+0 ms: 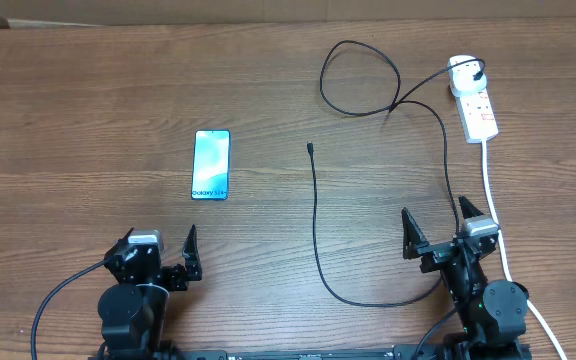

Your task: Plug charger to phone and switch on socket

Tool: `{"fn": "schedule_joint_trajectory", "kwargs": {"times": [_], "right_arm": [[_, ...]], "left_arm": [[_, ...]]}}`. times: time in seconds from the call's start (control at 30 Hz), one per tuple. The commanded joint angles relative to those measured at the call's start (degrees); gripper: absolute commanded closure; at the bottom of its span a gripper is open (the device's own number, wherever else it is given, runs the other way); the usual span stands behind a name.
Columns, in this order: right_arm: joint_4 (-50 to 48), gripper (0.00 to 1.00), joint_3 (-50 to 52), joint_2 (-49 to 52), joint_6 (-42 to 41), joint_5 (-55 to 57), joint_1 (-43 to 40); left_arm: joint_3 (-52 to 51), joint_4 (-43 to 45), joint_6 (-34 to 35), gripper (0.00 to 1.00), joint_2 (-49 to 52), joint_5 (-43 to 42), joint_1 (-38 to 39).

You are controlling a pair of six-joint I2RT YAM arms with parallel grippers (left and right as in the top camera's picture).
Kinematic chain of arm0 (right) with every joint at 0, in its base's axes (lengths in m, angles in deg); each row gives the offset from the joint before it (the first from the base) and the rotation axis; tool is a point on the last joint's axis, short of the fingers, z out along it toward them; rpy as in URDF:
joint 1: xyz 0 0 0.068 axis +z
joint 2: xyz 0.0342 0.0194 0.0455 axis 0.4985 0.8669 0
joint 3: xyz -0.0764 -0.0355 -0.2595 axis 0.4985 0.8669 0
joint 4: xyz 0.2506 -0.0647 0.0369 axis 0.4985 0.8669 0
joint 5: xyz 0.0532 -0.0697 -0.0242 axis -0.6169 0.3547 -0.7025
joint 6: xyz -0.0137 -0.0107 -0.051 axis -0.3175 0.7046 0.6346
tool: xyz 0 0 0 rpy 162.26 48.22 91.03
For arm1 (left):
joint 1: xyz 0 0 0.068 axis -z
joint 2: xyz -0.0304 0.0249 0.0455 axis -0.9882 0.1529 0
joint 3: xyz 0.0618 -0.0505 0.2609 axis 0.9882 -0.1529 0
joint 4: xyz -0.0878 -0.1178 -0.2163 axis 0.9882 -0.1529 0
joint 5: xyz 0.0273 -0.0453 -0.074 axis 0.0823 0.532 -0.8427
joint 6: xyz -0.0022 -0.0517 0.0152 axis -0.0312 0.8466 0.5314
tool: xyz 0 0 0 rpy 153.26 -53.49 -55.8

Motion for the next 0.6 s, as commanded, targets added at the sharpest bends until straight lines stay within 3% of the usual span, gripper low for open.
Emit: {"fn": "schedule_joint_trajectory", "kwargs": {"times": [0.0,0.33,0.57], "right_arm": [[0.00,0.00,-3.85,-0.55,0.11,-1.42,0.22],[5.53,0.00,-10.84,1.03,0.13,-2.45,0.22],[9.05,0.00,-18.40,7.30,0.11,-2.91,0.22]], "left_arm": [[2.60,0.35,-1.05,0.00,-0.59,-1.49,-0.22],[6.97,0.28,-1.27,0.01,4.50,-2.56,-0.22],[16.44,0.22,-1.31,0.00,18.60,-2.54,-0.22]]}}
